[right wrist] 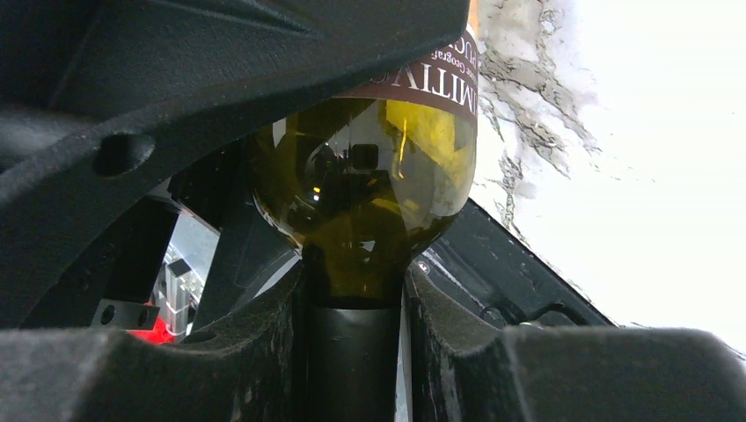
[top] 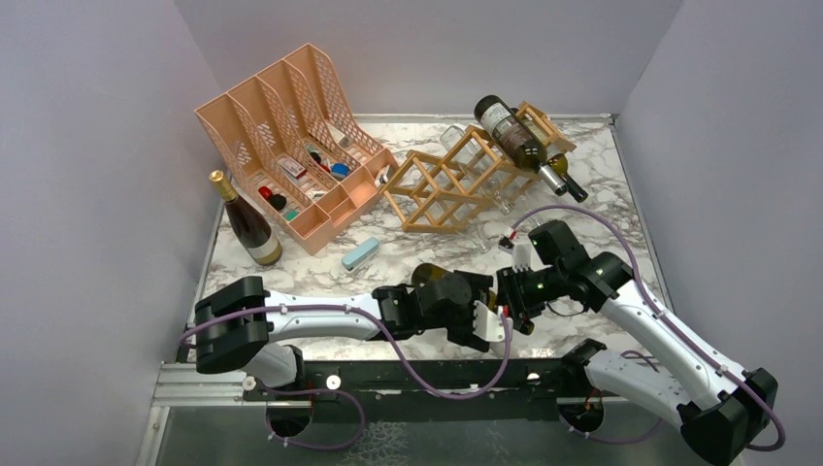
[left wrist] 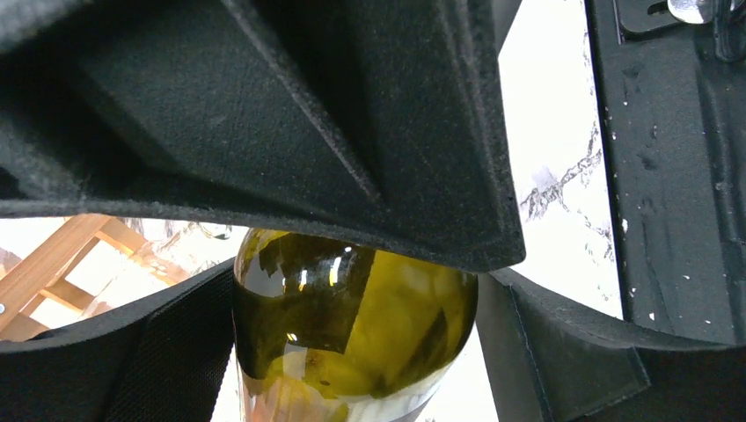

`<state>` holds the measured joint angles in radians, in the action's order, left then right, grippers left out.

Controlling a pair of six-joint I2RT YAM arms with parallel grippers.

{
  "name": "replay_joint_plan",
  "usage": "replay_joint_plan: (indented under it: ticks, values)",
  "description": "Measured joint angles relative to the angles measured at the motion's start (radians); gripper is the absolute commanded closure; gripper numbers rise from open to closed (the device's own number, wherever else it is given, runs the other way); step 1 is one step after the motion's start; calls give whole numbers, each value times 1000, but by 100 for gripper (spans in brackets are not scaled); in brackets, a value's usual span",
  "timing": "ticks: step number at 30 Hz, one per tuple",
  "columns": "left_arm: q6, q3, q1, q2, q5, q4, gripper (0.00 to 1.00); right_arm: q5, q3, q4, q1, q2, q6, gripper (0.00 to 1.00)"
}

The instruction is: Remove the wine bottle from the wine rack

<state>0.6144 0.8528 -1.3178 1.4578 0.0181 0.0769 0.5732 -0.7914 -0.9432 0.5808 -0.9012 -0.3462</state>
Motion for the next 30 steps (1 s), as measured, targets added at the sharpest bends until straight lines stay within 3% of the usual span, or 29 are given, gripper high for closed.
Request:
replay_joint_plan:
  ticks: [2,8,12,17,19,25,30]
  values:
    - [1,0,0,5,3,8,7,2,0,0,0,0,0,93]
    - [11,1,0,6,9,19,34,5,0,1,0,0,0,88]
    - [11,0,-4,6,13,20,44,5,0,-1,0,0,0,71]
    - [-14,-35,-6,-21,17,49,53,11,-1,11,2,0,-2,33]
    - [-45,-59,-6,-38,16,53,55,11,-11,32,2,2,-10,23]
    - [-129,-137,-5,-110,34,95,61,-65,-102,55,2,2,-29,8]
    - [-201,-196,-6,-186,74,127,64,-291,-275,53,2,14,-58,1]
